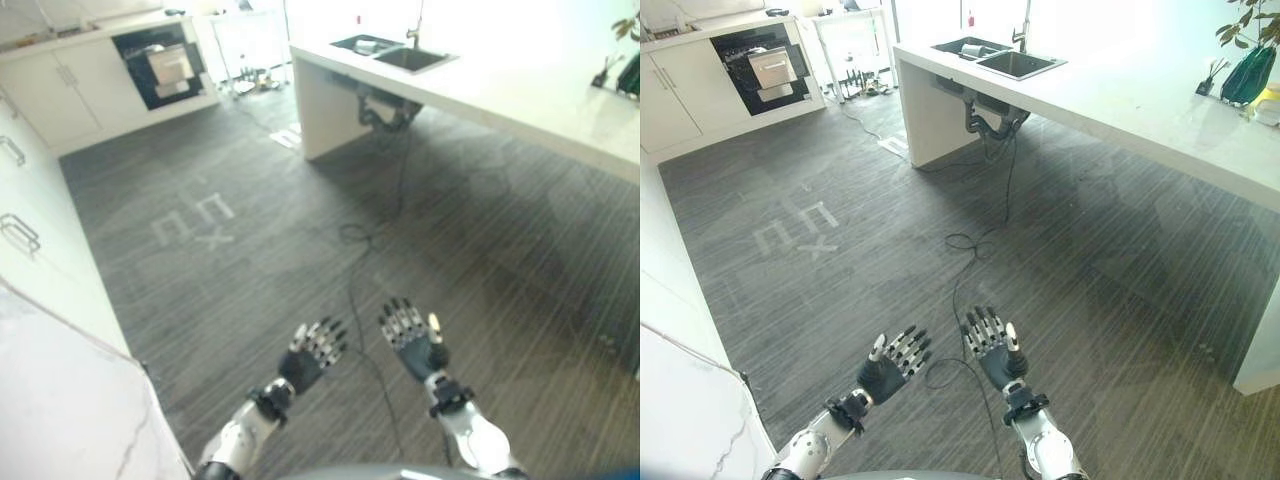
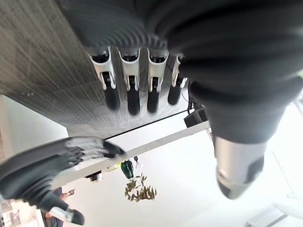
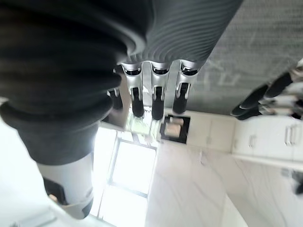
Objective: Place the dishes in the dishwasher.
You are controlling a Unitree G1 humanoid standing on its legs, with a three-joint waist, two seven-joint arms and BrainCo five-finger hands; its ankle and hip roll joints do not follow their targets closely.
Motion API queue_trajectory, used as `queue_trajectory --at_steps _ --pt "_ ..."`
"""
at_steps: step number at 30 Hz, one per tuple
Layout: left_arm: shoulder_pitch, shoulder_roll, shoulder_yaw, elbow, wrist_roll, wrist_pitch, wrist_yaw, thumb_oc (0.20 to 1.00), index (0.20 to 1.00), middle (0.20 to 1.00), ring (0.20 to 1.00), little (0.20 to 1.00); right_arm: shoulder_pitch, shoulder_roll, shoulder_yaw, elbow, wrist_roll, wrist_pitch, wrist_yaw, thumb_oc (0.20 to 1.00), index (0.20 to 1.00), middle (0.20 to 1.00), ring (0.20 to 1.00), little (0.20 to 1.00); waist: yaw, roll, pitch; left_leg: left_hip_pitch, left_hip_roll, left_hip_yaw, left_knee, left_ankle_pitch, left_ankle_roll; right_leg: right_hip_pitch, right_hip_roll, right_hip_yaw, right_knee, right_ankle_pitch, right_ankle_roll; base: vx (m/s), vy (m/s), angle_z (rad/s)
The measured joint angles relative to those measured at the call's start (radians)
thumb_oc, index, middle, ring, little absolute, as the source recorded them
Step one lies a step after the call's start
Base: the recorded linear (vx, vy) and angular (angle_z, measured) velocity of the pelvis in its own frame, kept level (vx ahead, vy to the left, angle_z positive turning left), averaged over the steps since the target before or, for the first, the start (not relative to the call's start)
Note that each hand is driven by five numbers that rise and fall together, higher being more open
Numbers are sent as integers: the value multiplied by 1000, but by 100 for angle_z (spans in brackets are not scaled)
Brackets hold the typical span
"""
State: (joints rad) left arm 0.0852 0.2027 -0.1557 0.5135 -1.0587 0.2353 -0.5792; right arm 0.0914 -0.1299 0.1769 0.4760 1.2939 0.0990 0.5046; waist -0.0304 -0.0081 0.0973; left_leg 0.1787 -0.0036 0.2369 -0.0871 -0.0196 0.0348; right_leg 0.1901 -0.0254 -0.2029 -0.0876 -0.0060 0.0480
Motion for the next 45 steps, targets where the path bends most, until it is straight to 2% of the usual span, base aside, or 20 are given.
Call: queue_trajectory --at_steps 3,9,18,20,21,22,23,24,25,29,30,31,33,34,36,37,39,41,44,45 --pt "-60 97 -130 185 345 -58 100 1000 1000 1000 1000 1000 -42 -48 4 201 -106 3 -100 1000 1000 1000 1000 1000 -6 4 -8 0 0 4 0 1 1 -1 0 1 0 2 2 -23 21 -4" --pt "-121 94 -118 736 597 -68 249 1000 1000 1000 1000 1000 -90 -121 11 737 -454 -4 -240 1000 1000 1000 1000 1000 -11 12 -15 0 3 18 0 1 1 -5 0 6 -6 3 3 -11 -23 -5" --pt "-106 72 -160 640 759 -144 373 1000 1000 1000 1000 1000 -87 -109 18 705 -685 -28 -357 1000 1000 1000 1000 1000 -12 28 -25 -15 6 0 21 1 -2 -4 5 6 3 -1 -7 18 -82 5" --pt "-139 70 -146 667 760 -153 416 1000 1000 1000 1000 1000 -112 -107 38 724 -752 -27 -361 1000 1000 1000 1000 1000 -8 10 -16 -131 15 -11 221 -21 -35 -40 -13 8 34 -32 -34 0 -70 3" --pt "-141 53 -95 685 755 -166 431 1000 1000 1000 1000 1000 -138 -110 59 732 -787 -26 -362 1000 1000 1000 1000 1000 -6 5 -3 -252 26 -21 427 -25 -52 -87 -8 16 98 -46 -66 90 37 -11" --pt "-141 42 -49 687 750 -181 444 1000 1000 1000 1000 1000 -166 -112 74 736 -808 -26 -364 1000 1000 1000 1000 1000 -6 5 18 -394 55 -61 654 4 -96 -149 -18 31 195 -93 -101 198 152 12" --pt "-169 34 -41 713 737 -178 446 1000 1000 1000 1000 1000 -190 -112 82 760 -824 -25 -369 1000 1000 1000 1000 1000 -8 2 81 -505 67 -107 826 91 -139 -119 -19 24 196 -104 -98 288 218 2" --pt "-123 42 -42 724 725 -182 447 1000 1000 1000 1000 1000 -198 -120 84 809 -844 -18 -370 1000 1000 1000 1000 1000 20 21 91 -452 87 -47 431 53 -102 -91 -6 22 143 -102 -84 529 346 19" --pt "-115 16 -45 735 726 -193 440 1000 1000 1000 1000 1000 -199 -138 64 835 -860 -19 -369 1000 1000 1000 1000 1000 24 63 97 -385 86 -35 55 79 -104 -45 23 0 93 -89 -65 713 434 17" --pt "-94 -8 -60 785 726 -220 419 1000 1000 1000 1000 1000 -171 -134 22 921 -882 -24 -375 1000 1000 1000 1000 1000 65 54 95 -349 120 -49 -6 95 -110 65 41 22 48 -115 -39 613 381 -7" --pt "-91 -2 -22 805 727 -203 399 1000 1000 1000 1000 1000 -160 -118 -33 928 -881 -42 -392 1000 1000 1000 1000 1000 64 27 82 -316 72 -60 47 86 -55 85 0 59 60 -154 4 479 356 -61" --pt "-105 15 -9 799 729 -198 380 1000 1000 1000 1000 1000 -130 -114 -39 923 -881 -46 -397 1000 1000 1000 1000 1000 39 15 70 -220 11 -59 -12 192 25 127 -46 58 96 -172 43 638 603 -65" --pt "-148 31 -38 791 728 -199 370 1000 1000 1000 1000 1000 -83 -103 -41 887 -880 -54 -404 1000 1000 1000 1000 1000 29 9 62 -119 -13 -51 -5 144 80 56 -89 45 410 -157 65 673 602 -8" --pt "-206 73 -203 772 729 -193 352 1000 1000 1000 1000 1000 -52 -107 -71 825 -857 -114 -407 1000 1000 1000 1000 1000 -27 -14 64 -28 -77 -28 29 2 112 -330 -240 38 1246 45 14 423 196 34" --pt "-215 71 -194 711 729 -196 353 1000 1000 1000 1000 1000 -53 -118 -66 806 -829 -112 -407 1000 1000 1000 1000 1000 -47 31 23 3 -67 -42 22 -5 103 -490 -172 -6 1072 -83 -7 346 -49 58" --pt "-253 70 -186 696 730 -192 350 1000 1000 1000 1000 1000 -62 -111 -66 797 -819 -113 -404 1000 1000 1000 1000 1000 -55 34 24 25 -56 -77 24 -29 62 -514 -66 2 822 -128 -5 419 -132 87" --pt "-247 73 -188 703 735 -185 346 1000 1000 1000 1000 1000 -63 -106 -58 780 -818 -117 -403 1000 1000 1000 1000 1000 -63 37 31 78 -59 -106 20 -36 54 -509 45 -3 573 -120 -33 422 -153 97" --pt "-252 62 -198 705 775 -177 341 1000 1000 1000 1000 1000 -80 -118 -56 778 -800 -134 -400 1000 1000 1000 1000 1000 -78 22 37 108 -85 -99 12 -88 3 -551 48 -64 234 -68 -20 469 -141 118" --pt "-169 24 -199 740 806 -168 343 1000 1000 1000 1000 1000 -102 -106 -72 805 -801 -130 -405 1000 1000 1000 1000 1000 -76 31 48 266 -88 -92 43 -146 -54 -597 16 -80 301 -45 -39 668 -220 67" --pt "-120 16 -197 743 808 -168 343 1000 1000 1000 1000 1000 -97 -100 -71 817 -801 -125 -408 1000 1000 1000 1000 1000 -76 14 35 316 -98 -97 93 -147 -56 -551 15 -80 378 -71 -86 513 -235 18"
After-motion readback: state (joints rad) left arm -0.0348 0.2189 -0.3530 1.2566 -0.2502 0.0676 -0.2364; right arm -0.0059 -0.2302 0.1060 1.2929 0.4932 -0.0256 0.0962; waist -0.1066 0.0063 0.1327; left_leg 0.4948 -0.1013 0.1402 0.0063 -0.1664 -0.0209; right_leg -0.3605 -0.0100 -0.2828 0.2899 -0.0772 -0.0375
